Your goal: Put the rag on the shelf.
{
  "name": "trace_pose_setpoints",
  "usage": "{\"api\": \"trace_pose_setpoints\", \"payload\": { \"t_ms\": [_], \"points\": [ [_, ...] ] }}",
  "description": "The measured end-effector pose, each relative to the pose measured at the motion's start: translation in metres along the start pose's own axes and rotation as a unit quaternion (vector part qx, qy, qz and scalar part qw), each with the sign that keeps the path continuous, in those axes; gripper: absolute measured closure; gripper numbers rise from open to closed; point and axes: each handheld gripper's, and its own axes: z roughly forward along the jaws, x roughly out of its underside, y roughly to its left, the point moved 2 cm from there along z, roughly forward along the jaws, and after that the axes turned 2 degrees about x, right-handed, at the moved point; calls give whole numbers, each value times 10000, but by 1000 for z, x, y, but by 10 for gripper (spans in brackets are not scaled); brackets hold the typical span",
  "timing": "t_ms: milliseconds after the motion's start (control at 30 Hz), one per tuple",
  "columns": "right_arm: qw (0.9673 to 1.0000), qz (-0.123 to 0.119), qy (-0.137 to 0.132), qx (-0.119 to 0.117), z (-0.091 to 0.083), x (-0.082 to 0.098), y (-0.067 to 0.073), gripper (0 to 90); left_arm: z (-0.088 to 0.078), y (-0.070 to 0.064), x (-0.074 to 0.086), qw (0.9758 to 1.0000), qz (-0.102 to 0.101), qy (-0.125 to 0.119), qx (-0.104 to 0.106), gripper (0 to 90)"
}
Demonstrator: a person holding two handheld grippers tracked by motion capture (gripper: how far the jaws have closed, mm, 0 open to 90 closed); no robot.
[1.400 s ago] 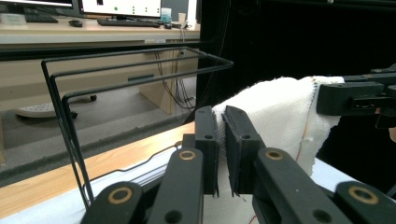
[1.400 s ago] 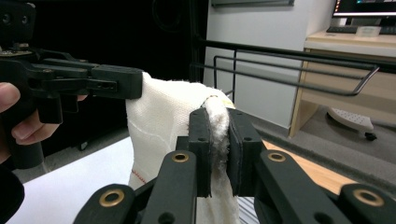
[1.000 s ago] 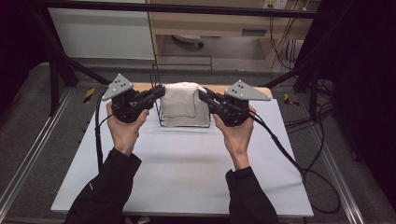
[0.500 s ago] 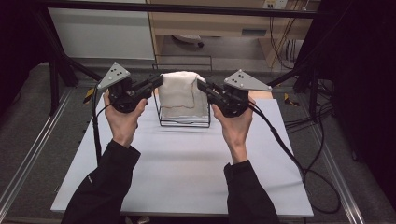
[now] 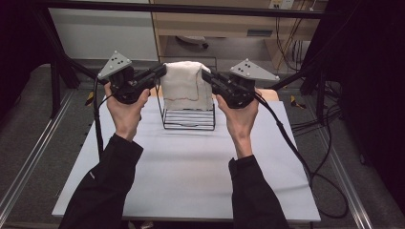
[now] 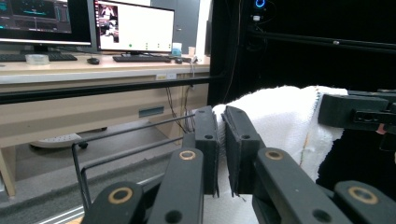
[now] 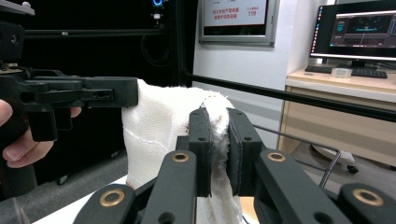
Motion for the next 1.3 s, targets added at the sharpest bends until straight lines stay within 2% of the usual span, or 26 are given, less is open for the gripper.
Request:
{"api": "trace_pose_setpoints", "payload": {
  "t_ms": [267,633,1300],
  "points": [
    [10000,-2,-80,49,6,-11,-4,818,5,4,-12,10000,-10,-68,-50,840],
    [9997,-25,-205,91,14,-28,-9,818,13,8,-32,9997,101,-136,-148,840],
    [9992,-33,-371,118,33,-46,-17,818,27,24,-53,9993,89,-181,-318,840]
  ]
}}
